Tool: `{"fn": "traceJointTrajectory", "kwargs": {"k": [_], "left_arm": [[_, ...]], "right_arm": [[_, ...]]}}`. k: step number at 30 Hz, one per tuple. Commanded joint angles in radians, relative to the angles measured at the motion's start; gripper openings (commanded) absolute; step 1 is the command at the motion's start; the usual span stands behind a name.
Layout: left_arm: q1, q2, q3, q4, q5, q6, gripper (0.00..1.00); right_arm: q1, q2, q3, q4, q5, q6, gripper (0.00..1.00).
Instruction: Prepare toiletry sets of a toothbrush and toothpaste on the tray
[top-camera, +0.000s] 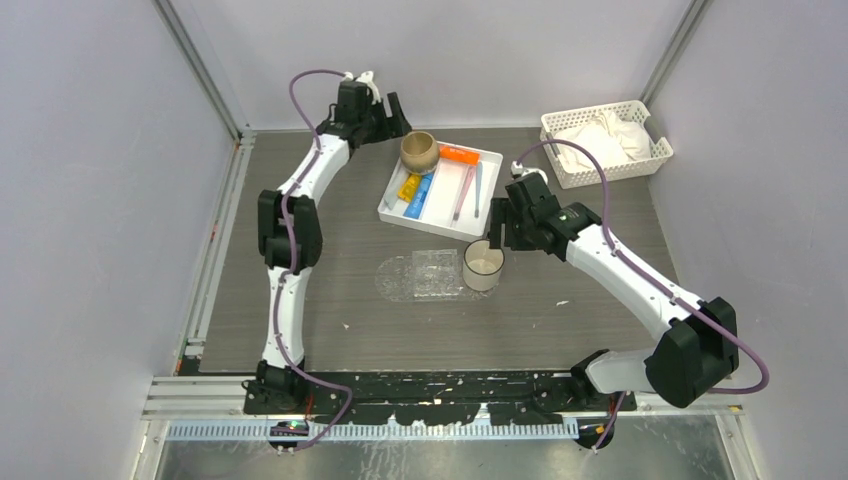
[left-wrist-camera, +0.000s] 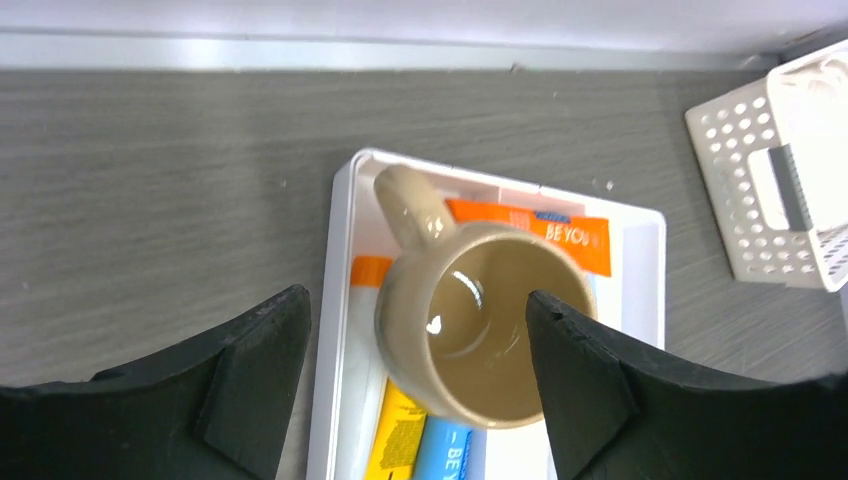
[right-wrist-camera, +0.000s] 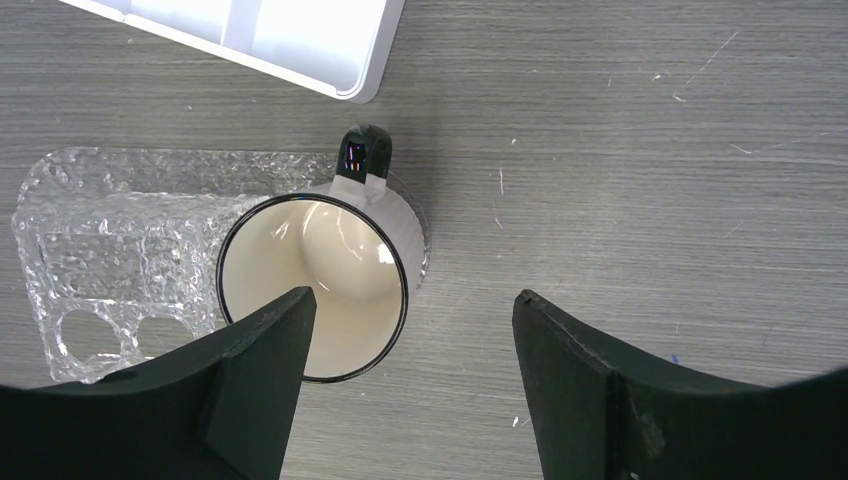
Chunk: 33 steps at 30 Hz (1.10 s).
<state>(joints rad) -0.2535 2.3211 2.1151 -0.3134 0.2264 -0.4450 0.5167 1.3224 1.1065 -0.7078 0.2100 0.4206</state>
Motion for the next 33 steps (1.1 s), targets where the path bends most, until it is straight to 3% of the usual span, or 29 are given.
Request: {"fn": "traceJointTrajectory", "kwargs": {"k": [1, 5, 15, 25, 30, 33], "left_arm": [[-0.007, 0.066, 0.174, -0.098, -0.02, -0.003, 0.78], [-0.021, 0.145, 0.308, -0.22, -0.028, 0.007, 0.73], [-0.059, 0.132, 0.19, -0.231, -0.083, 0.049, 0.71], [-0.062, 0.179, 0.225, -0.286, -0.105, 0.061, 0.47], [-0.065, 0.105, 0.208, -0.279, -0.077, 0.085, 0.17], [-0.066, 0.048, 0.209, -0.297, -0.083, 0.107, 0.12]], "right_arm": [[-0.002, -0.015, -0.01, 0.048, -0.012, 0.005, 0.78], [-0.002, -0.01, -0.024, 0.066, -0.025, 0.006, 0.77], [-0.003, 0.0, -0.054, 0.098, -0.056, 0.014, 0.76], [-0.004, 0.005, -0.071, 0.122, -0.084, 0.021, 0.75], [-0.004, 0.015, -0.079, 0.133, -0.104, 0.026, 0.74], [-0.003, 0.017, -0.087, 0.144, -0.113, 0.029, 0.74]]}}
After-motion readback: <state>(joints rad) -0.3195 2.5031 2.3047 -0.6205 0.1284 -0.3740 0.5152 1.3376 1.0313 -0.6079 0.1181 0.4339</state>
